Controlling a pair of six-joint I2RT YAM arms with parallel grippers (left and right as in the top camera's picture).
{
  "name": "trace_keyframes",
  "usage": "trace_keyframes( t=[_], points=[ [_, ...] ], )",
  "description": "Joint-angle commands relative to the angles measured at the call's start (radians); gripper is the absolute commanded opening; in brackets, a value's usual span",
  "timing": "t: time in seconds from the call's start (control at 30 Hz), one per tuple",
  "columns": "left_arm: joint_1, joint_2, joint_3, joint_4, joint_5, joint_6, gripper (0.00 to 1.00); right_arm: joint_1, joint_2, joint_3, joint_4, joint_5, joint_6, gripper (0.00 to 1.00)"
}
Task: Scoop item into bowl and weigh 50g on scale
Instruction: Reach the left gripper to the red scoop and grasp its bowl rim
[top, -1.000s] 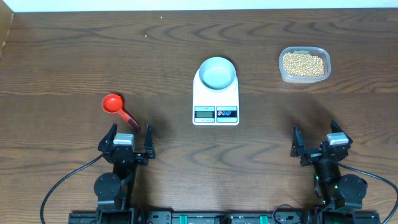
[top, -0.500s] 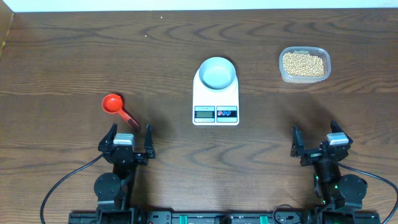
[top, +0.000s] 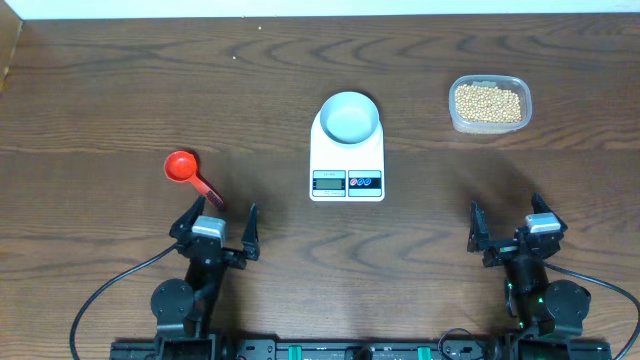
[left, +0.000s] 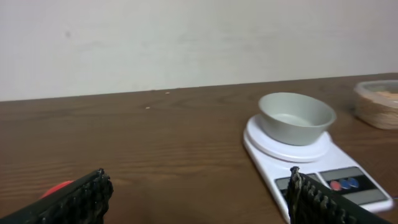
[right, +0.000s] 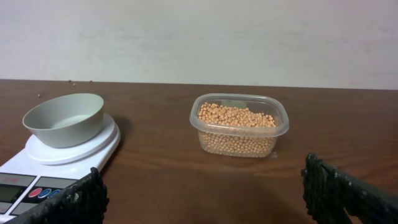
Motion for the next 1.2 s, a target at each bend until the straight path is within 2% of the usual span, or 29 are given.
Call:
trace_keyframes(
  t=[0.0, 0.1, 0.43, 0.7, 0.97, 1.17],
  points=[
    [0.005, 0.014, 0.015, -0.003, 0.071, -0.008, 0.92, 0.008, -0.005, -0.005, 0.001, 0.0, -0.015, 0.99],
    [0.005, 0.056, 0.047, -0.003, 0.071, -0.008, 0.92, 0.008, -0.005, -0.004, 0.001, 0.0, -0.015, 0.99],
    [0.005, 0.446, 0.293, -0.037, 0.072, 0.03, 0.92, 0.008, -0.005, -0.005, 0.001, 0.0, -0.015, 0.99],
    [0.005, 0.831, 0.595, -0.19, 0.076, 0.031, 0.92, 0.008, -0.005, -0.005, 0.001, 0.0, -0.015, 0.99],
    [0.005, 1.234, 0.957, -0.499, 0.097, 0.061, 0.92, 0.008, -0.005, -0.004, 0.001, 0.0, -0.015, 0.99],
    [0.005, 1.363, 0.993, -0.47, 0.092, 0.073, 0.92, 0.008, -0.005, -0.005, 0.001, 0.0, -0.015, 0.99]
  ],
)
